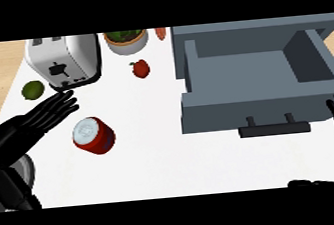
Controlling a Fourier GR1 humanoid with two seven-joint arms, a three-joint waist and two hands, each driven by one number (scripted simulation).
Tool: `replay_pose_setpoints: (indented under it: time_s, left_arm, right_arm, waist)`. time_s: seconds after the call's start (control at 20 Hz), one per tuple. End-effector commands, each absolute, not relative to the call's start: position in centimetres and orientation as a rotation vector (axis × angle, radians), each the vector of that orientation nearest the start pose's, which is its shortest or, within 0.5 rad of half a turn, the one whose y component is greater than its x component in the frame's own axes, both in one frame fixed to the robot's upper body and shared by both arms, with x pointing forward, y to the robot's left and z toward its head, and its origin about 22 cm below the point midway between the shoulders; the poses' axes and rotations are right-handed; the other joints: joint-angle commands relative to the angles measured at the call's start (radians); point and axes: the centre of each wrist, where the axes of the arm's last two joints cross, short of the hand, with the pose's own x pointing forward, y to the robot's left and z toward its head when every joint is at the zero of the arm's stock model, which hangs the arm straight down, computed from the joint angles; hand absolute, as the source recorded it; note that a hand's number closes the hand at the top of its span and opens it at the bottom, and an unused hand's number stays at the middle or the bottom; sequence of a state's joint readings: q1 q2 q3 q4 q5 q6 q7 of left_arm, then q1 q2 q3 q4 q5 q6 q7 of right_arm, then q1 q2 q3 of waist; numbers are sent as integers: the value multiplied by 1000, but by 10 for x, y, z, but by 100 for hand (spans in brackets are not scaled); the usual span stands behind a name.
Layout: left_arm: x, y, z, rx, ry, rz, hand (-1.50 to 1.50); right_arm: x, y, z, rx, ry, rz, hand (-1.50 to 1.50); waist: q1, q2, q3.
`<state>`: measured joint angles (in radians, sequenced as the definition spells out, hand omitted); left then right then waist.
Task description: Pick up the can, place it into the drawer and close the drawer
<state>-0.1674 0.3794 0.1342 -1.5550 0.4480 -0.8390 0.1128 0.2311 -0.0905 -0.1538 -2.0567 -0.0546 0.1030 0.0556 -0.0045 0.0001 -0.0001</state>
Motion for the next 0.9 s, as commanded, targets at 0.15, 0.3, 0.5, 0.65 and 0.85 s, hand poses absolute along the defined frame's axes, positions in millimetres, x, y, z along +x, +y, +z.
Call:
replay_pose_setpoints:
  time_s: [0.15, 0.3, 0.5, 0.65, 0.85]
  left_arm:
    - [282, 314, 39, -568, -1577, -656, -150]
    - [279, 334, 41, -546, -1576, -640, -150]
    - [307, 317, 37, -511, -1584, -648, -150]
    - [297, 332, 18, -519, -1563, -635, -150]
    - [300, 320, -2, -495, -1551, -644, -150]
  right_arm:
    - [162, -294, 82, -185, -1795, 20, -150]
    - [173, -300, 56, -157, -1769, 21, -150]
    - [170, -298, 74, -171, -1787, 23, -150]
    - [166, -298, 66, -172, -1773, 0, -150]
    - [175, -284, 62, -162, -1802, 21, -150]
  waist:
    - [-1, 0, 0]
    - [2, 0, 0]
    - [-2, 0, 0]
    - [-1, 0, 0]
    - [-1, 0, 0]
